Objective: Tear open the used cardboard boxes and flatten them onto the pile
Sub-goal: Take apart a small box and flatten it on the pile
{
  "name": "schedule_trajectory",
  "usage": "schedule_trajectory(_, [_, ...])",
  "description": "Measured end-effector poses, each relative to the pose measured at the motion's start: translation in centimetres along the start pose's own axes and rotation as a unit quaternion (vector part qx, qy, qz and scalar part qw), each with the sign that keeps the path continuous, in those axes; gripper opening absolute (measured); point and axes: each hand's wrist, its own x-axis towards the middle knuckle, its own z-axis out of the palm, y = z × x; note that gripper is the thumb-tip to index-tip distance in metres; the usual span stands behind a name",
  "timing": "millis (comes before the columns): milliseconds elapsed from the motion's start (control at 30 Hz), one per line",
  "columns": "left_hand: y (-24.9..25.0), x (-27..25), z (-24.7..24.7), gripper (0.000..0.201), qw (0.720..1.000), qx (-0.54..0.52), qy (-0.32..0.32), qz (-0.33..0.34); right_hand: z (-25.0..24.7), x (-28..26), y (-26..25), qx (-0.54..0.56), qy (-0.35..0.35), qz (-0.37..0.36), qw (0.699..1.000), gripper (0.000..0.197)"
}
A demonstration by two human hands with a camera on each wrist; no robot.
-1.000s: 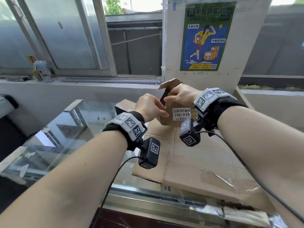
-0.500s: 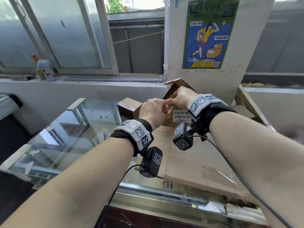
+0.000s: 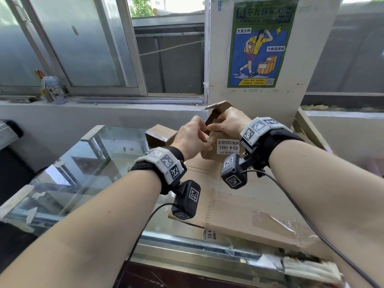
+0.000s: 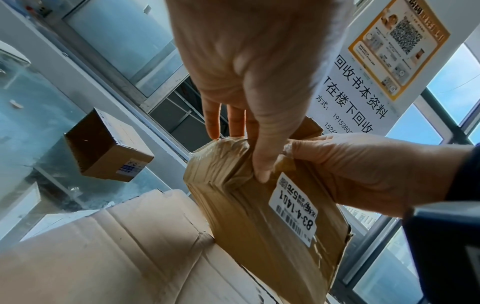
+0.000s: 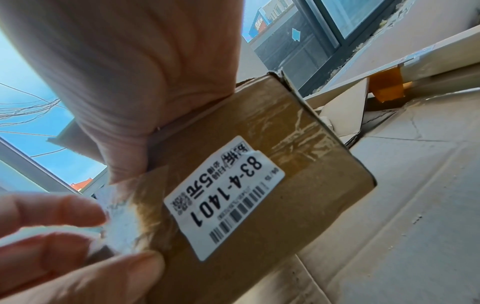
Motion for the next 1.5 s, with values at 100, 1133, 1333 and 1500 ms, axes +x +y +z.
schedule_trajectory(100, [0.1,0.0,0.0,0.027,1.000,0.030,-0.002,0.009,-0.1,0.0,0.2,0.008,0.003,-0.001,1.000,0.020])
schedule_trajectory(1133, [0.2,0.2,0.2,0.026,0.973,0.169,0.111,0.114,-0.2,1.0,-0.2,0.067,-0.034,0.012,0.997,0.038])
schedule_trajectory(1333, [0.3,0.3,1.0,0.006,0.969,0.143,0.123,0.161,-0.7,0.5,0.1,0.057,-0.073,-0.014,0.996,0.032])
schedule_trajectory(1500, [0.3,0.0,1.3,0.007,0.972,0.121,0.135,0.148,-0.6,0.4,0.4,0.048,-0.084,-0.017,0.995,0.032])
